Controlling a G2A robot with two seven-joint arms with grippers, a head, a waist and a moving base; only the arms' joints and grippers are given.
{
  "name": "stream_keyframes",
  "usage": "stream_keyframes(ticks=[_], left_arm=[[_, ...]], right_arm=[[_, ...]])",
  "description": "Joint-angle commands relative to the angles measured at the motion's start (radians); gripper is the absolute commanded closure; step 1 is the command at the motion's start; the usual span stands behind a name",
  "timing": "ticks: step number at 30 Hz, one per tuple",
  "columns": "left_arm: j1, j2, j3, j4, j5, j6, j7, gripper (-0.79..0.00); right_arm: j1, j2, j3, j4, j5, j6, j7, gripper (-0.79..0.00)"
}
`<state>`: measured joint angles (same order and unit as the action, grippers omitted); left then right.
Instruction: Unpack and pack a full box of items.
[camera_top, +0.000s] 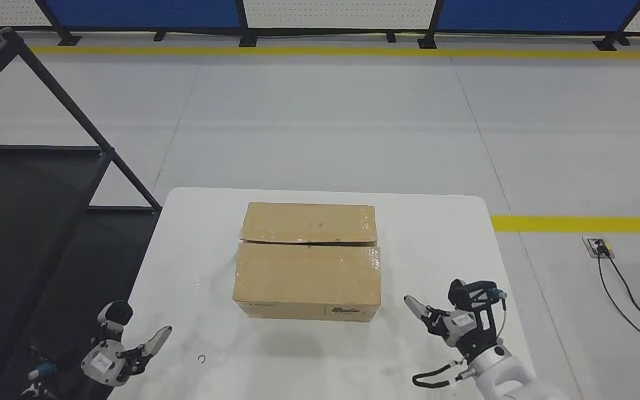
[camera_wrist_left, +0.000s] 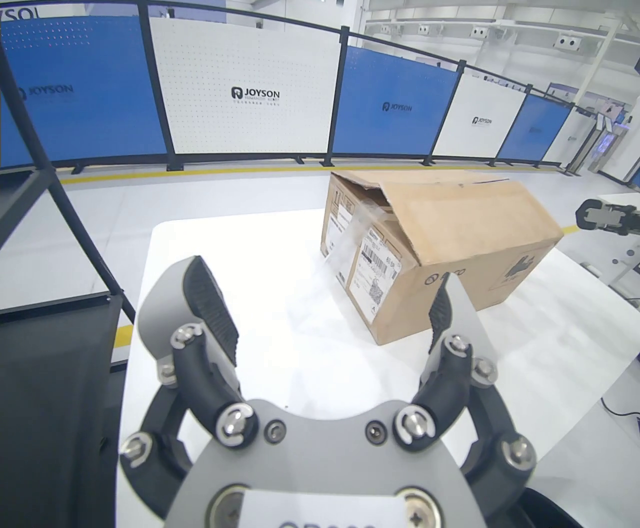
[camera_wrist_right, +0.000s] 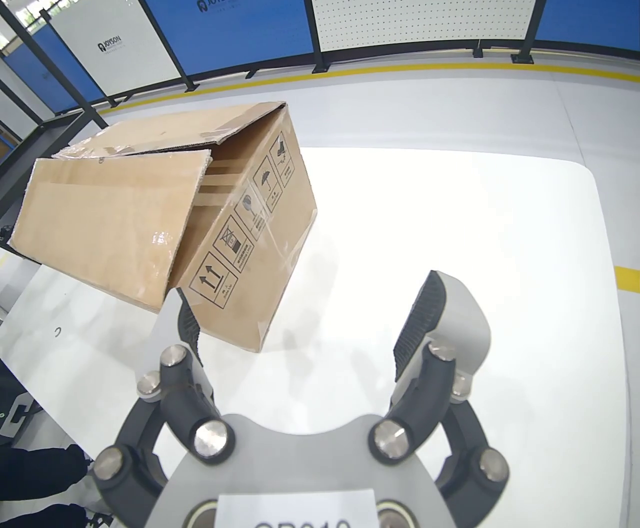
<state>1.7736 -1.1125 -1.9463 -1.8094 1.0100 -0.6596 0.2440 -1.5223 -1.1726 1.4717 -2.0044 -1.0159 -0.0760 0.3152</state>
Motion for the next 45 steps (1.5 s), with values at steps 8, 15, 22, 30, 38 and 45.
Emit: stream_keyframes(ticks=[8,15,22,30,38,45], left_arm=[[-0.074,0.007,0.020,-0.004,-0.170,-0.046,-0.132,-0.785],[-0.175,0.022,0.048,0.012,-0.387,-0.104,-0.333,-0.785],[-0.198,0.030,0.057,0.013,-0.443,-0.107,-0.435,-0.785],[-0.222,0.029,0.086,0.005,-0.462,-0.054,-0.443,-0.785],[-0.282,0.034,0.110,0.027,-0.515,-0.023,-0.486,-0.785],[-0.300,0.038,0.117,0.050,-0.549,-0.022,-0.512,-0.785]], right_arm=[[0.121,-0.009,-0.001,0.084,0.408,-0.112,0.076,-0.785],[0.342,-0.013,-0.016,0.264,0.790,-0.161,0.294,-0.785],[0.394,-0.014,-0.030,0.311,0.859,-0.171,0.349,-0.785],[0.436,-0.020,-0.083,0.339,0.883,-0.163,0.344,-0.785],[0.555,-0.030,-0.154,0.487,0.973,-0.200,0.420,-0.785],[0.578,-0.024,-0.143,0.540,1.182,-0.341,0.598,-0.785]])
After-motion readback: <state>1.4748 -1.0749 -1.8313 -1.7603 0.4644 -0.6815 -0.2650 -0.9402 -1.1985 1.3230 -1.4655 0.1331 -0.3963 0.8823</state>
